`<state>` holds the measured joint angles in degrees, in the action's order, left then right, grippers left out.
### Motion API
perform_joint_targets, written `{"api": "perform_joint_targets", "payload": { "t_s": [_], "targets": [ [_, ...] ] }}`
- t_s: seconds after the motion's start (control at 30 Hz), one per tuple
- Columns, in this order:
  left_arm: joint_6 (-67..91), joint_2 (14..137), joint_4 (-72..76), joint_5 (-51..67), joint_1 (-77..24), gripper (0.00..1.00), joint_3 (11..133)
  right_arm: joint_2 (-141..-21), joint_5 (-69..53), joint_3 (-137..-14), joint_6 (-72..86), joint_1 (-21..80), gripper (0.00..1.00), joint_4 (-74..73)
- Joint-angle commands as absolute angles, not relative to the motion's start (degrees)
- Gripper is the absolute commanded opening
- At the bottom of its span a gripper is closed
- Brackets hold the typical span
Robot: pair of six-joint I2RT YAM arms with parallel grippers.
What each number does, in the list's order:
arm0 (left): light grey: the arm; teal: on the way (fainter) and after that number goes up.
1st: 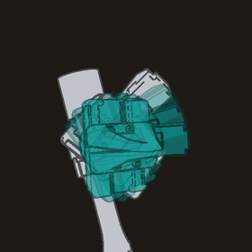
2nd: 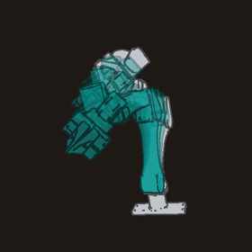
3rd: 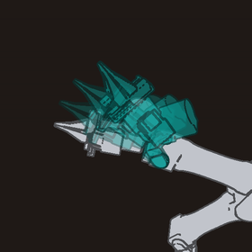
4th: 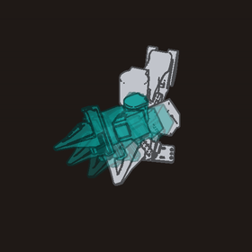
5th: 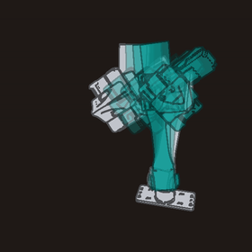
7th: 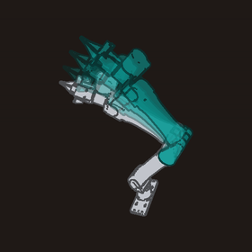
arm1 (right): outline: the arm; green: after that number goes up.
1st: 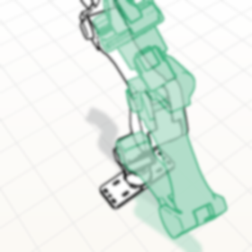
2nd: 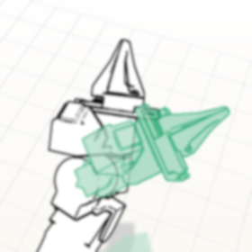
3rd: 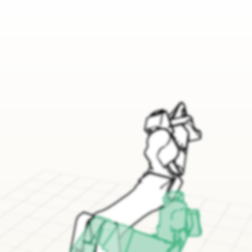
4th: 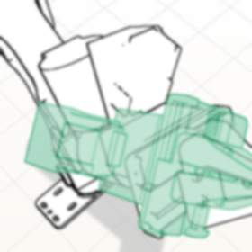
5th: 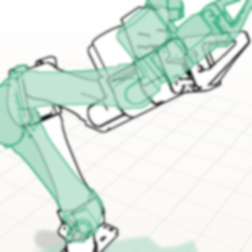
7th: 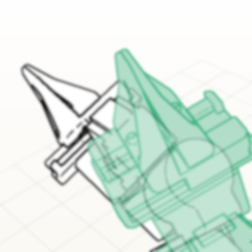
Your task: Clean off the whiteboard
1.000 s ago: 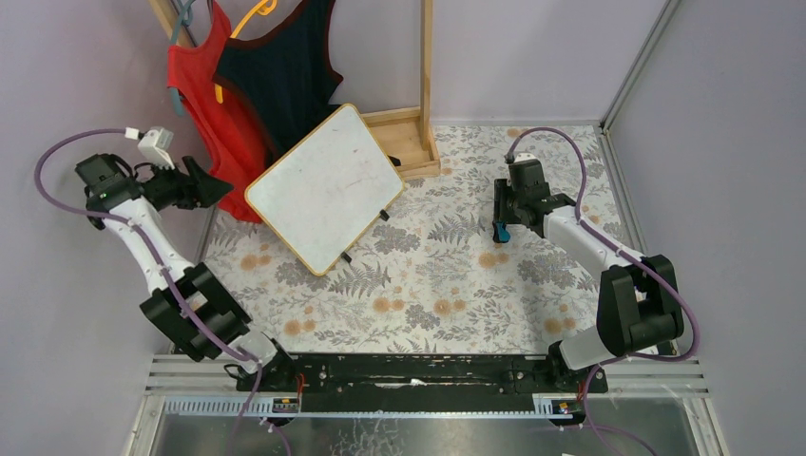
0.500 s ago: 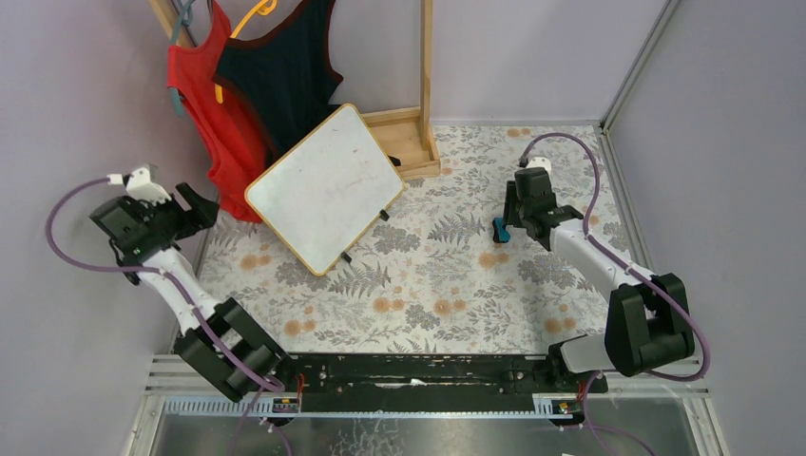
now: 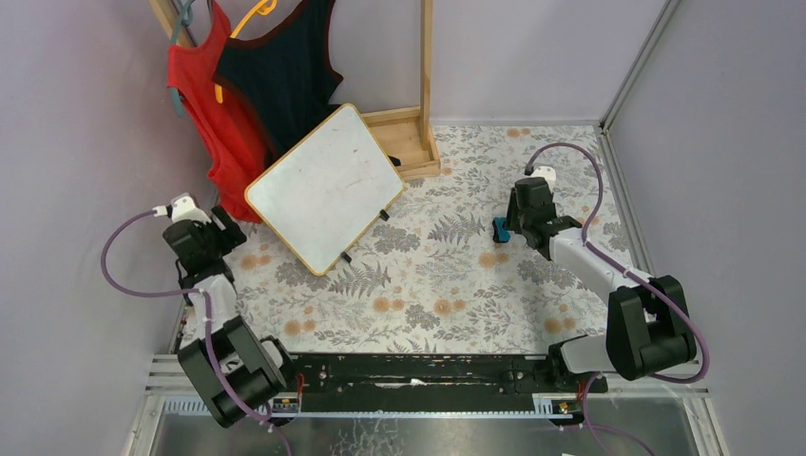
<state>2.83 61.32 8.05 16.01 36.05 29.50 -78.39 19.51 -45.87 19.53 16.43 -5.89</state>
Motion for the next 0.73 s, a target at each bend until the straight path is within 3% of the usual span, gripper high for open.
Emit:
{"api": "perform_joint_targets", "payload": {
  "t_s": [0.0,0.17,0.7],
  "targets": [
    [6.15,64.68,18.08,-2.68,34.50,0.77,28.86,-77.73,23.40,-45.86,21.59,16.26,0.53,-3.11],
    [7.15,66.61,20.44,-10.16,34.54,0.77,28.85,-76.21,25.85,-44.82,22.55,16.24,0.53,-2.94],
    [7.29,68.08,17.65,-4.88,34.50,0.77,29.84,-79.15,24.43,-45.34,22.58,16.23,0.50,-2.72]
  ]
}}
